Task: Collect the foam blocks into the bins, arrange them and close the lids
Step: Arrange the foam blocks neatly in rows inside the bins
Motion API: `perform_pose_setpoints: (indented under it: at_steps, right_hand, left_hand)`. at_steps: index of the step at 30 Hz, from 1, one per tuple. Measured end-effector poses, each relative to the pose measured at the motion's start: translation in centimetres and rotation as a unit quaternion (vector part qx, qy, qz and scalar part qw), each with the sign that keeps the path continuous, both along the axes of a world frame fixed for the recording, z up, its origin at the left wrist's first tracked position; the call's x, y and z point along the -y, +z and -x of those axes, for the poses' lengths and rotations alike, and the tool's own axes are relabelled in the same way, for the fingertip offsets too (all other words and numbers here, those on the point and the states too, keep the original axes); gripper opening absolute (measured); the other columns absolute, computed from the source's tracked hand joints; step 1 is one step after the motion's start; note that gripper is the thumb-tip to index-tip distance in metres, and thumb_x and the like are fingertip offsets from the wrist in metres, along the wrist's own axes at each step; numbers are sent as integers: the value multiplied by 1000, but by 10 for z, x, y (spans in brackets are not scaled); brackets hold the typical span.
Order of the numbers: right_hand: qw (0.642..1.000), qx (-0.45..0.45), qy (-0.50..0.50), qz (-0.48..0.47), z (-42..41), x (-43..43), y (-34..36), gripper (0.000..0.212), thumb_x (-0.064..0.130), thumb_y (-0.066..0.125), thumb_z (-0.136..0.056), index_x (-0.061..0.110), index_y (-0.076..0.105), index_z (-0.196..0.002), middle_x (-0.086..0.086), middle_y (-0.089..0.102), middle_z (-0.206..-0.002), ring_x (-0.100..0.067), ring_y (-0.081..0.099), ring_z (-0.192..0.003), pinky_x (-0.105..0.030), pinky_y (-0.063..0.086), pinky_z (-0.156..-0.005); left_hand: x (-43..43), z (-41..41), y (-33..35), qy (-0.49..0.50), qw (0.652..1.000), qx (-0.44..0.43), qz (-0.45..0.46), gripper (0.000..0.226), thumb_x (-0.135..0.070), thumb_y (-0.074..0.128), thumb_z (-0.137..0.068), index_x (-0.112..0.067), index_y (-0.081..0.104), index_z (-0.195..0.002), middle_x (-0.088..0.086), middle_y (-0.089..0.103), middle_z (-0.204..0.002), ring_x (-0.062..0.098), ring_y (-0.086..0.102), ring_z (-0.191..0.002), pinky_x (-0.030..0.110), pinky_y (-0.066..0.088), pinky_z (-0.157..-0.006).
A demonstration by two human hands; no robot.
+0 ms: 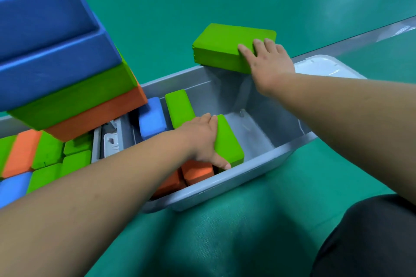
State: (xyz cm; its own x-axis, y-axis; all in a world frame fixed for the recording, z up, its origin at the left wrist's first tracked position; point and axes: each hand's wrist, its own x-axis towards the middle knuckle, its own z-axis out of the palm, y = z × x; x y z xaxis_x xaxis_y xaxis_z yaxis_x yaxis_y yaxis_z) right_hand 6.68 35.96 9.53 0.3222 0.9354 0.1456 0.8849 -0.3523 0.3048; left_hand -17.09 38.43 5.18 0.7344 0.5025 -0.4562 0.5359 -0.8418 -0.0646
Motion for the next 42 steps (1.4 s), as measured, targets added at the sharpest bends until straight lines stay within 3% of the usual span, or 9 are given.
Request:
perform_pose_setpoints:
  at_steps: [6, 10, 14, 22, 28, 30, 33, 36, 42]
  right_hand:
    - [999, 38, 4, -2, 1, -6, 1, 78, 19, 46, -101, 20, 2, -165, -18, 25, -161, -39, 31, -142, -46, 32, -113]
    - [999, 35, 17, -17, 3, -6, 4, 86, 22, 59, -94, 13, 9, -163, -19, 35, -153, -40, 40, -133, -48, 34, -111]
    - [996, 28, 59, -56, 10, -1, 5, 97, 40, 74, -77, 9, 26, -156, -16, 49, -139, -40, 47, -125, -56, 30, -114]
    - [982, -12, 123, -144, 41, 19, 27, 82, 57, 57, -67, 14, 45, -136, -8, 59, -126, -39, 54, -114, -62, 34, -109]
    - [951, -96, 145, -256, 65, 34, 55, 72, 59, 56, -73, 16, 54, -131, -7, 61, -117, -37, 53, -102, -49, 46, -86]
    - [939, -151, 130, -279, 70, 36, 62, 70, 59, 56, -76, 16, 54, -132, -8, 61, -119, -37, 54, -106, -50, 47, -88]
    - [916, -251, 76, -303, 76, 34, 65, 67, 63, 53, -80, 23, 52, -135, -4, 63, -125, -31, 56, -116, -45, 47, -94]
    - [910, -297, 10, -290, 77, 25, 58, 72, 70, 49, -83, 24, 51, -138, -6, 64, -130, -29, 58, -121, -43, 47, -98]
    - [905, -351, -75, -227, 70, -3, 48, 82, 79, 49, -82, 13, 62, -127, -15, 67, -120, -36, 63, -112, -41, 49, -89]
  left_hand:
    - [2, 1, -2, 10, 1000, 11, 15, 150, -90, 68, -64, -5, -5, -164, 15, 2, -173, 34, 11, -158, 42, 18, -128]
    - [-1, 2, -2, 12, 1000, 2, 19, 151, -90, 68, -64, -5, -7, -164, 15, -1, -173, 33, 9, -159, 43, 18, -128]
    - [-2, 0, -2, 7, 1000, 16, 12, 151, -91, 69, -60, -5, 2, -164, 16, 16, -169, 38, 24, -153, 46, 28, -124]
    - [-3, 0, -3, 5, 998, 55, 9, 141, -90, 71, -60, -6, 20, -160, 16, 35, -156, 38, 39, -140, 48, 38, -116]
    - [-25, 16, -4, 9, 995, 96, -21, 81, -69, 52, -96, -35, 24, -164, 8, 23, -170, 37, 24, -152, 46, 25, -124]
    - [-29, 21, -5, 41, 994, 96, -42, 87, -76, 55, -89, -40, 26, -162, 12, 23, -168, 39, 23, -151, 50, 26, -123]
    - [-30, 25, -6, 152, 981, 116, -38, 123, -88, 65, -71, -15, 25, -161, 18, 20, -167, 40, 26, -151, 52, 31, -120]
    - [-29, 25, -10, 233, 964, 124, -14, 149, -91, 70, -61, -5, 4, -164, 16, 14, -169, 41, 27, -151, 52, 31, -120]
    - [-33, 27, -11, 176, 969, 174, 23, 143, -79, 79, -65, -42, -21, -160, 2, -4, -175, 52, 23, -149, 59, 28, -121]
